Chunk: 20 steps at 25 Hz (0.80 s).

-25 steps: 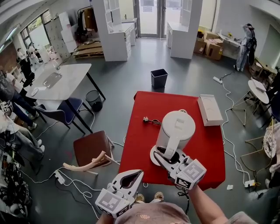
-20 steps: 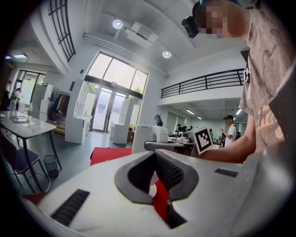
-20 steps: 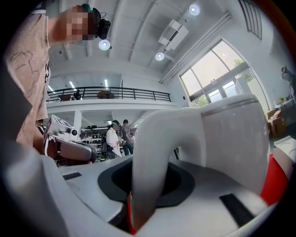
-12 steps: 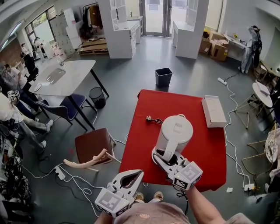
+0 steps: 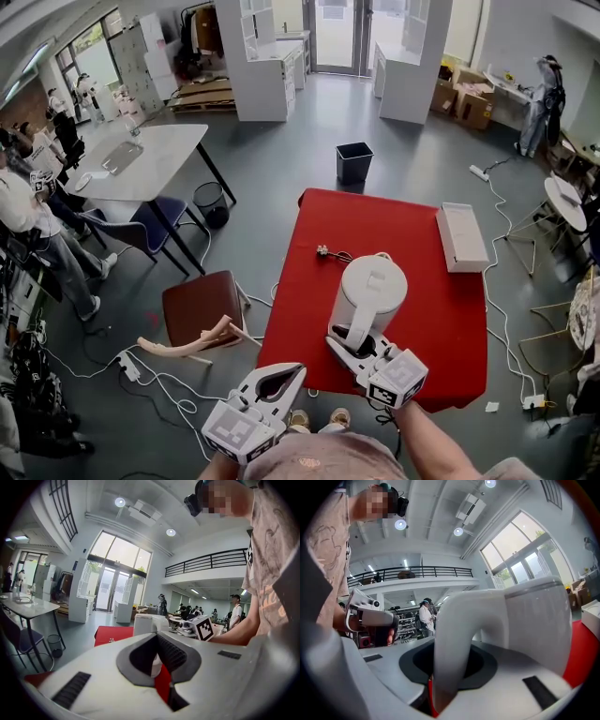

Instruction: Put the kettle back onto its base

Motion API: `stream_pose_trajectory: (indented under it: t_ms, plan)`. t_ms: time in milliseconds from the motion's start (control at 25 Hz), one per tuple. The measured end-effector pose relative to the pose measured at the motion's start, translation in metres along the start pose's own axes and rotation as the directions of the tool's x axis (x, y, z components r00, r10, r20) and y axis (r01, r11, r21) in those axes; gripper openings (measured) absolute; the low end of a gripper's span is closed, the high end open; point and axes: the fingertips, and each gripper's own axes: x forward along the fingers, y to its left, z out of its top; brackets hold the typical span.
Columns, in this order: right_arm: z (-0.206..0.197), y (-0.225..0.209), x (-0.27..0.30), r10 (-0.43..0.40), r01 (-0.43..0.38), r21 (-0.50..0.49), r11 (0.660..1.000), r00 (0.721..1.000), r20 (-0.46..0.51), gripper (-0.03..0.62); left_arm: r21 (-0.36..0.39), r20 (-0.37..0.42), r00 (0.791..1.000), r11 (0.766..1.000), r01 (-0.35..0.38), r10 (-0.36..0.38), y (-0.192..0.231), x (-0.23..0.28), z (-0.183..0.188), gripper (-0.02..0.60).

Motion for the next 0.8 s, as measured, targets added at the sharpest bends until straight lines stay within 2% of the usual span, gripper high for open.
stream_pose_trajectory:
  t_ms: [280, 640, 800]
  plan:
    - [-0.001, 0.003, 0.002, 0.006, -0.006, -0.009, 1.0, 1.0, -0.007, 0.103, -0.025, -0.009, 1.0, 1.0, -0.008, 0.008, 0.001, -0.002, -0.002, 0.002]
    - [-0.014, 0.013, 0.001, -0.001, -0.001, -0.062, 0.998, 0.999, -0.04, 0.101, 0.013, -0.012, 1.0, 1.0, -0.002, 0.002, 0.007, -0.003, -0.001, 0.002]
    - [-0.019, 0.014, -0.004, -0.016, 0.013, -0.076, 0.997, 0.999, -0.037, 0.103, 0.009, -0.014, 1.0, 1.0, 0.014, -0.014, 0.002, -0.005, -0.014, 0.002]
